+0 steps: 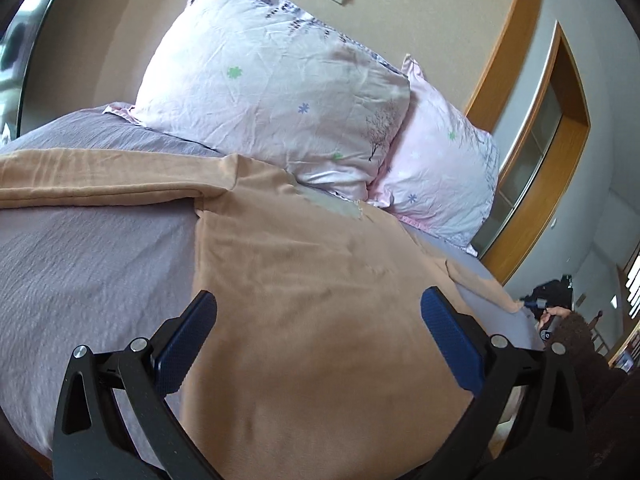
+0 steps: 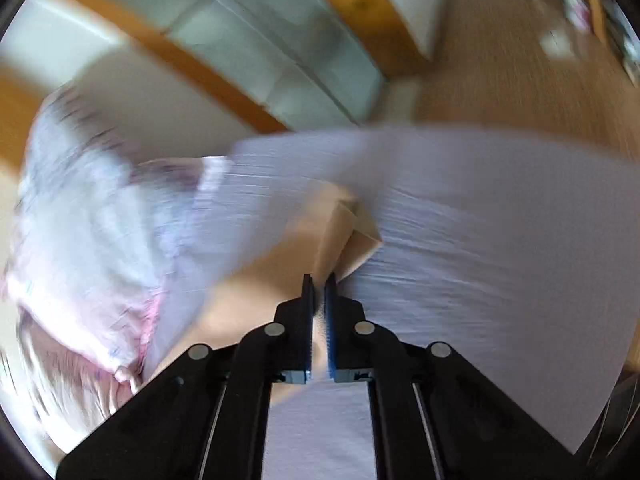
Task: Fold small clothes
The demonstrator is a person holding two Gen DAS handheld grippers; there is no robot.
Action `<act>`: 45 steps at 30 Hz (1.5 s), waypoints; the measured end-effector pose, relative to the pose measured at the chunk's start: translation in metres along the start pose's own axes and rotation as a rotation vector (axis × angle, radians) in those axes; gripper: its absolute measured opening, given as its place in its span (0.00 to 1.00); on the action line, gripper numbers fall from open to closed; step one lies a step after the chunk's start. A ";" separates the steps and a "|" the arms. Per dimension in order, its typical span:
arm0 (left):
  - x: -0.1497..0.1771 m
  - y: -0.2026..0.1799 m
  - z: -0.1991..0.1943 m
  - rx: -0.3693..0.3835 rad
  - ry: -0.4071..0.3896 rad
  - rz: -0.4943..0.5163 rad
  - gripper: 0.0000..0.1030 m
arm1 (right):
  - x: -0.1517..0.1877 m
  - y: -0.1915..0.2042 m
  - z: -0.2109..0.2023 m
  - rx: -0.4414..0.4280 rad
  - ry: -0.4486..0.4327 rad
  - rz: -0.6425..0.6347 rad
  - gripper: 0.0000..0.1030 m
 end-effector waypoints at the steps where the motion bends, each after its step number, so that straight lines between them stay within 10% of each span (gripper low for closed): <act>1: -0.003 0.005 -0.002 0.005 -0.008 -0.010 0.99 | 0.001 0.031 -0.009 -0.058 -0.027 -0.068 0.05; 5: -0.020 0.028 -0.009 -0.049 -0.054 -0.042 0.99 | 0.055 0.187 -0.055 -0.407 -0.018 -0.314 0.05; 10: -0.038 0.068 -0.021 -0.139 -0.072 -0.183 0.99 | 0.211 0.341 -0.088 -0.770 0.215 -0.561 0.05; 15: -0.055 0.121 -0.041 -0.203 -0.118 -0.365 0.99 | 0.401 0.399 -0.083 -0.877 0.588 -0.760 0.10; 18: -0.063 0.149 -0.054 -0.259 -0.139 -0.427 0.99 | 0.468 0.392 -0.081 -0.841 0.779 -0.828 0.43; 25: -0.081 0.211 -0.062 -0.403 -0.154 -0.564 0.99 | 0.406 0.373 -0.073 -0.841 0.659 -0.691 0.78; 38: -0.089 0.282 -0.066 -0.593 -0.131 -0.816 0.93 | 0.333 0.340 -0.077 -0.915 0.593 -0.577 0.85; 41: -0.092 0.292 -0.064 -0.613 -0.141 -0.834 0.73 | 0.325 0.334 -0.086 -0.943 0.602 -0.565 0.87; 43: -0.087 0.304 -0.065 -0.661 -0.112 -0.850 0.24 | 0.318 0.325 -0.088 -0.953 0.600 -0.551 0.89; 45: -0.088 0.309 -0.064 -0.695 -0.095 -0.837 0.11 | 0.306 0.315 -0.088 -0.950 0.577 -0.540 0.89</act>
Point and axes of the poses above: each gripper's, at about its wrist camera, not at the fingertips, and z roughly the way its jaws point, y to its left, x to its underside, the point moved 5 cm from there along z, roughly the way its jaws point, and after that the axes turned 12 degrees about -y, right-handed, at the moved point
